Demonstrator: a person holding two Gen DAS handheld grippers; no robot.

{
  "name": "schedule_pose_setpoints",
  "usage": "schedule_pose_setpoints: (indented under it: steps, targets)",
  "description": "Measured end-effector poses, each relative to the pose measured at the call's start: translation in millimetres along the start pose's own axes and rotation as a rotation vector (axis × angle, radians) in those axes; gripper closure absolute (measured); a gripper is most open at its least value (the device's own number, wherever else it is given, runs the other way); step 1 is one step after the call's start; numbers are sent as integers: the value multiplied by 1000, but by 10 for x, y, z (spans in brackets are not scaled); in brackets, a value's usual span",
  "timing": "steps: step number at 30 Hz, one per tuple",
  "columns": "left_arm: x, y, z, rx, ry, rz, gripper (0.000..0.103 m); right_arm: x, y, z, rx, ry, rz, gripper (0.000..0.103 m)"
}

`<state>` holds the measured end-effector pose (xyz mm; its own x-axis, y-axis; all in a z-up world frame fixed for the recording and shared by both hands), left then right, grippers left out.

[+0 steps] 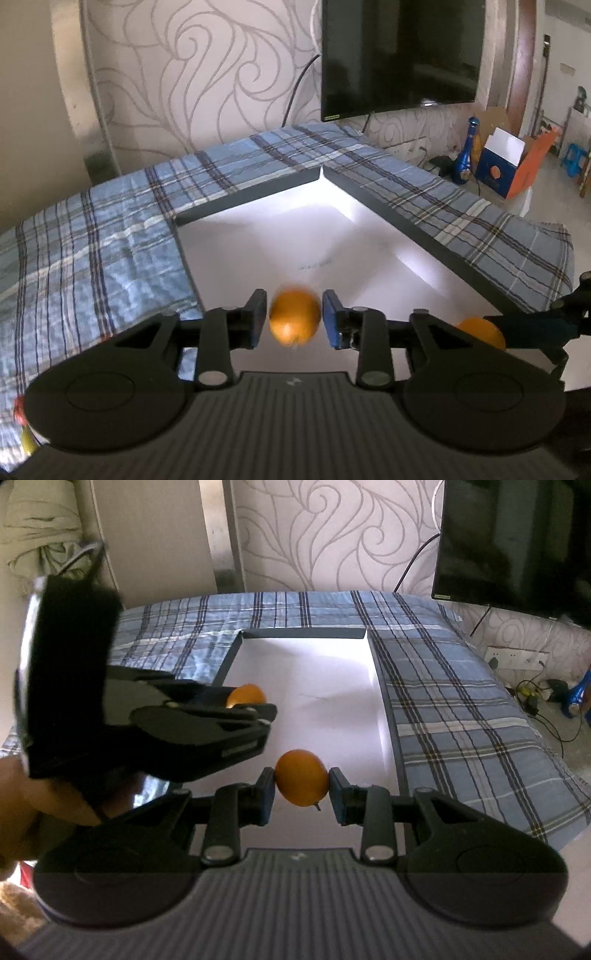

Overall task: Organize fruits
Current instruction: 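Carry both oranges to the white box while the left tool opens, dropping its orange inside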

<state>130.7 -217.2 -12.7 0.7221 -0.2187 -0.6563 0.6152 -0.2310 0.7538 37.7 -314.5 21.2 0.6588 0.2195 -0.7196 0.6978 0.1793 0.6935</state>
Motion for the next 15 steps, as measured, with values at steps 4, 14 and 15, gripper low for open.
schedule_pose_setpoints:
  steps: [4,14,15]
  targets:
    - [-22,56,21,16,-7,27,38,45,7,32,10,-7,-10,68]
    - [-544,36,-146,-38,-16,67,38,182,108,131,36,4,-1,68]
    - [-609,26,-179,-51,-14,72,38,203,118,129,38,8,-1,68]
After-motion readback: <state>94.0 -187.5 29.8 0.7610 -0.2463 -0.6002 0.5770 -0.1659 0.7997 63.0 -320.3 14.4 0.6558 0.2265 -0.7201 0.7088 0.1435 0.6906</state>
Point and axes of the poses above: each gripper's, at about its wrist camera, not at the fingertips, and x roughly the way its jaws point, z to its right, y to its top, the point moved 8 cm from there along x, roughly the way its jaws point, and after that the axes turned 1 degree about -y, right-handed, at the moved point
